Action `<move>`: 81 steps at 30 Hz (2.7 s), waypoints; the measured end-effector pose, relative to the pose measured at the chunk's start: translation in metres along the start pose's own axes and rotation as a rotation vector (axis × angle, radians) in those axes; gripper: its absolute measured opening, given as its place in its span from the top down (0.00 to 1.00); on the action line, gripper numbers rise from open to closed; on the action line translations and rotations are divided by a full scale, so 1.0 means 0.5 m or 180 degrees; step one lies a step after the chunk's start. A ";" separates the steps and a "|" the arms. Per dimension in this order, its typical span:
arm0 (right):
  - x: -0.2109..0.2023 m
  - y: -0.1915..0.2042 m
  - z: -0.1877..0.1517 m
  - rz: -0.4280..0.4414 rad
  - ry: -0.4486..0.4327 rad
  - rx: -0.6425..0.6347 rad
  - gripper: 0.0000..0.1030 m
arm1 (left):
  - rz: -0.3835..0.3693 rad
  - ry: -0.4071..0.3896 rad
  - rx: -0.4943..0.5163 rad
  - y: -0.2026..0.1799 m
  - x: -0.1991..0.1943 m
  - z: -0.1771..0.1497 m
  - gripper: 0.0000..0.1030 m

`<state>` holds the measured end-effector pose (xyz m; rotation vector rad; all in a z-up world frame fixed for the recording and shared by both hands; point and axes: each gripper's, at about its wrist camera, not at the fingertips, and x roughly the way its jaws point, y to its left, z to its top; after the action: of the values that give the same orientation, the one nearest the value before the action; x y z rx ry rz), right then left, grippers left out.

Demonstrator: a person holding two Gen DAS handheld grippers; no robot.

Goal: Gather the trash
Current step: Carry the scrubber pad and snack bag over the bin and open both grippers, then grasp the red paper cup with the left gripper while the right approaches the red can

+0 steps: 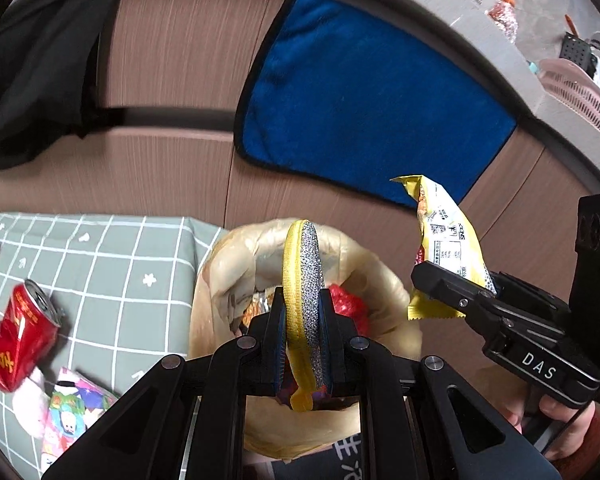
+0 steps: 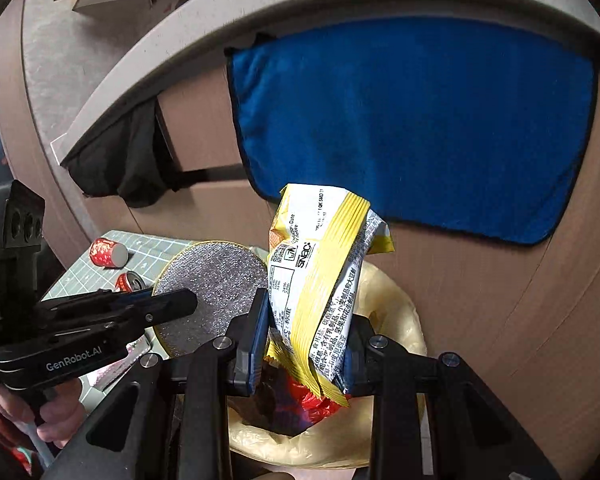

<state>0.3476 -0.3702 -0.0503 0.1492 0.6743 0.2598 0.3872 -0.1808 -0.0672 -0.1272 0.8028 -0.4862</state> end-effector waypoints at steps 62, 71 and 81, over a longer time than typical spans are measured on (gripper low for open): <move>0.002 0.428 0.083 0.0535 -0.0226 -0.0656 0.40 | 0.1006 -0.1432 -0.1584 0.593 -0.500 -0.105 0.53; 0.127 0.407 0.039 0.0522 0.0195 -0.0645 0.39 | 0.0986 -0.1176 -0.1525 0.731 -0.300 -0.049 0.53; 0.202 0.354 -0.002 0.0455 0.0535 -0.0549 0.39 | 0.0735 -0.0834 -0.1986 0.845 -0.185 -0.024 0.58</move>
<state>0.3893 -0.1721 -0.0725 0.0102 0.8057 0.4702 0.4797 0.2361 -0.1371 -0.6549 0.6776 0.0150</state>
